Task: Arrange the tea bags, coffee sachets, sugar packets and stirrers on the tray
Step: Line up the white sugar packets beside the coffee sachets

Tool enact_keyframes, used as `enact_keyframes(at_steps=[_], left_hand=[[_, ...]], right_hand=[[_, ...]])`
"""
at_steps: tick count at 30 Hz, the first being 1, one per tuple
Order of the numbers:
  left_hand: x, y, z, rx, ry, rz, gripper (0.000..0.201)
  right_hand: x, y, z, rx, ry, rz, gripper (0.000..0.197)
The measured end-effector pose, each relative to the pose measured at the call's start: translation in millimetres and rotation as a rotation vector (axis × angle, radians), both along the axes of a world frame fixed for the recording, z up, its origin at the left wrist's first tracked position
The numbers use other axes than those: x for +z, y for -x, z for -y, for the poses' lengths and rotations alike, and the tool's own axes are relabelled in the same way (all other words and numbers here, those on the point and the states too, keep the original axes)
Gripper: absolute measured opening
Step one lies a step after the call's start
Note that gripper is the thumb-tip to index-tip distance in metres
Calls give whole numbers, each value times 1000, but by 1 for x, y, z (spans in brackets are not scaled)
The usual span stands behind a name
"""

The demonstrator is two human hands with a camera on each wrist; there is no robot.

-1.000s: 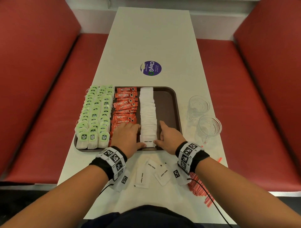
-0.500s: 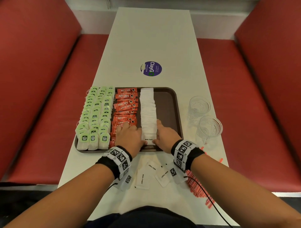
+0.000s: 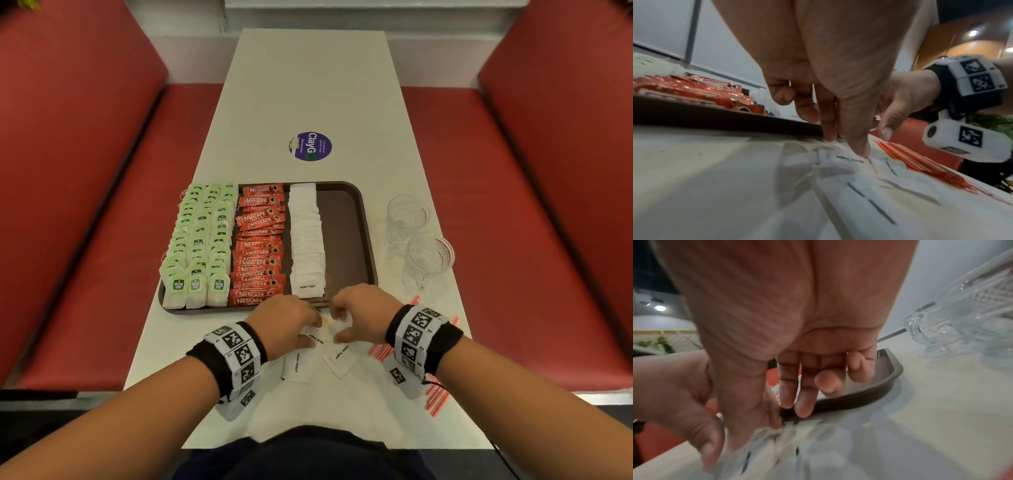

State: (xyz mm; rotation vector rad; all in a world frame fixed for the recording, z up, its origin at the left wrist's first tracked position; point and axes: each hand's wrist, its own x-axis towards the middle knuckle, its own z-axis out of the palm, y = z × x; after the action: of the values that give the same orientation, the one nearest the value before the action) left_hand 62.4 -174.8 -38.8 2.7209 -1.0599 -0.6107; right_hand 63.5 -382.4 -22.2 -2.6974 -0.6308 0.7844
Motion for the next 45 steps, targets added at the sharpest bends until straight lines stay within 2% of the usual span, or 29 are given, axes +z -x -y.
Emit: enact_keyframes(at_steps=[4,6,10,16,18,21,24,27,31,32,34,35,37,39,41,44,45], left_hand=[[-7,8,11,-56,-64,33,46],[-8,10,15,-47,-94,53,46],[-9,13,22,-38,-144,57,51],[-4,7,26,-108,-201,77,40],[0,6,26,-119,-199,104,38],[8,2,21,-3,-102,119,30],[20,-2,10,216,39,83,22],[29,-8,-4,380,228,5,10],[34,-14,-12,460,429,-63,21],[34,-15,-13,472,469,-81,23],[33,-15,-13,498,533,-98,24],[32,-16,-13,508,542,-86,22],[33,-15,-14,525,524,-36,16],[32,-14,-16,551,501,-2,7],[27,-17,-19,582,461,5,6],[17,-24,-21,643,383,0,8],[14,-26,-20,656,348,7,11]], right_hand=[[-9,22,-5,37,181,86,58],[-15,29,-7,38,192,116,59],[-17,33,-9,-14,173,54,57],[-12,32,-4,-35,191,-47,31],[-8,32,0,-63,150,-57,14],[-1,31,5,-163,27,-81,8],[-2,28,7,-331,-168,-130,10],[-4,21,5,-416,-291,-64,10],[2,11,-7,-430,-431,-5,30],[3,8,-10,-420,-458,23,27],[3,3,-15,-421,-506,74,8],[5,1,-16,-428,-522,93,9],[6,-2,-18,-434,-532,112,24],[9,-4,-19,-422,-519,96,27],[7,-6,-20,-408,-490,86,23],[4,-9,-19,-497,-488,40,2],[5,-10,-18,-537,-504,15,7]])
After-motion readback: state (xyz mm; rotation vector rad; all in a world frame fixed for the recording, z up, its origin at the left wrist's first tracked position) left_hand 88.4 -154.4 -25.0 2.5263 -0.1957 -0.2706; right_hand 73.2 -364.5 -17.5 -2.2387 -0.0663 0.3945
